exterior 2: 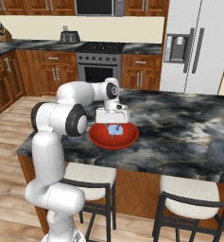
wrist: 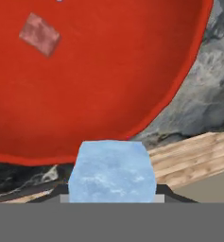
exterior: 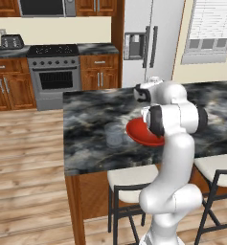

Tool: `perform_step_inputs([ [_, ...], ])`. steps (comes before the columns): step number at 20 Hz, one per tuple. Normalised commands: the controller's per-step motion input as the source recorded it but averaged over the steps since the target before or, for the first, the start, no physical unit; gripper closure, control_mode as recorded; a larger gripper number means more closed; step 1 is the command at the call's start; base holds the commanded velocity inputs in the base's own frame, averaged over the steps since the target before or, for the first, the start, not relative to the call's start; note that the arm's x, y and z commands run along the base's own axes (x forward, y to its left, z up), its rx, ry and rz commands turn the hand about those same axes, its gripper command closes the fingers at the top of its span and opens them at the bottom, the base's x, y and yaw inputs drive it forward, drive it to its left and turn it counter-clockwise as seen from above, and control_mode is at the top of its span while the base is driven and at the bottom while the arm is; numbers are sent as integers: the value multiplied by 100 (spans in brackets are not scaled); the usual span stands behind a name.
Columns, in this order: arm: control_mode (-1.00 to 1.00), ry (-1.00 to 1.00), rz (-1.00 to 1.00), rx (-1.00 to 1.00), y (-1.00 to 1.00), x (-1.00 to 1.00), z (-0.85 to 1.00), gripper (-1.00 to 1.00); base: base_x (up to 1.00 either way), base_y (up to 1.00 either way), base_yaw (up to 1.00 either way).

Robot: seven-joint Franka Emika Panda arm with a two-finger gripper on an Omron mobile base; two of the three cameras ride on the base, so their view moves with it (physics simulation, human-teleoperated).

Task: There are four ice cubes in the ice bowl. Place two ice cubes in each glass of water.

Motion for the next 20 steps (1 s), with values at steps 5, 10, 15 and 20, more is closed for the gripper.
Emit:
perform_step_inputs([
  [5, -100, -26, 0, 0, 92, -32, 33, 100, 0, 0, 0],
  [10, -100, -35, 0, 0, 54, 6, 49, 100, 0, 0, 0],
  [15, -100, -24, 0, 0, 70, 41, 36, 100, 0, 0, 0],
  [20, -100, -26, 0, 0, 73, 37, 3, 100, 0, 0, 0],
])
